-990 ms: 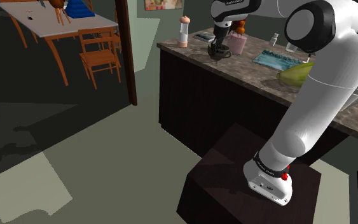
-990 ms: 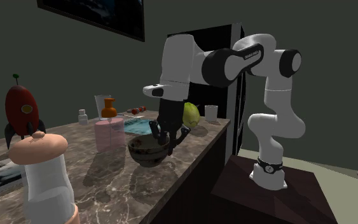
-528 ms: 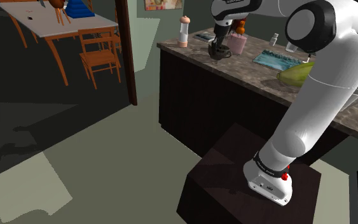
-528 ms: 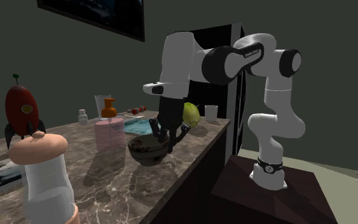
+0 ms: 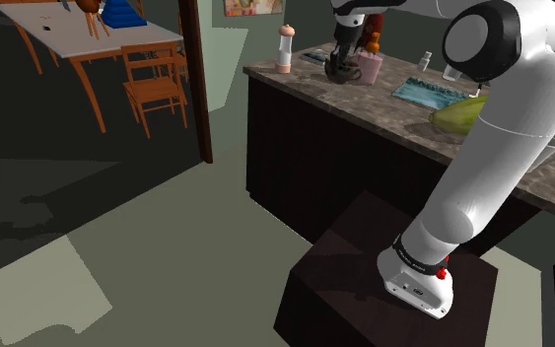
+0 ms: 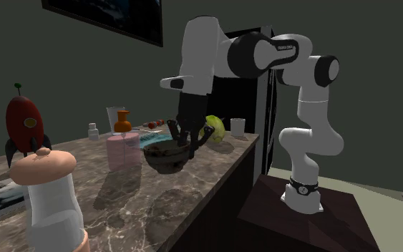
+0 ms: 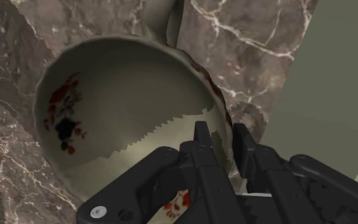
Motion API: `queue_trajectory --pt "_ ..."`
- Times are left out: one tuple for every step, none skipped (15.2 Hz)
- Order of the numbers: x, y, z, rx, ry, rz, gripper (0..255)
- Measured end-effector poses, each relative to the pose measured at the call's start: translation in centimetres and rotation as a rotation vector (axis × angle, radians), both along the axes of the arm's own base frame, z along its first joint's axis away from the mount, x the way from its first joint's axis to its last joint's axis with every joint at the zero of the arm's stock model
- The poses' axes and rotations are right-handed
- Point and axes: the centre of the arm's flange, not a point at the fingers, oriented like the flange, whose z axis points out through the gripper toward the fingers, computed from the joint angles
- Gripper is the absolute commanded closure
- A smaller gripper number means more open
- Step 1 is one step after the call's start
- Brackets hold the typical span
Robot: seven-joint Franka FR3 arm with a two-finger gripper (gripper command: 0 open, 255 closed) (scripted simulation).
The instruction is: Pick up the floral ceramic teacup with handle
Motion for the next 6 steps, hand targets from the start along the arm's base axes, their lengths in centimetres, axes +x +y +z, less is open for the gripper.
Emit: queue_trajectory --pt "0.0 -0.1 0.5 0.0 0.0 0.0 255" --pt "0.0 -0.1 1.1 0.0 0.0 0.0 255" --pt "-0.1 0.0 1.6 0.0 0.0 0.0 255" --pt "-0.1 0.0 2.0 0.0 0.0 0.0 255" --pt "-0.1 0.1 2.5 0.0 0.0 0.0 255" --pt "-0.1 0.1 2.8 0.0 0.0 0.0 255"
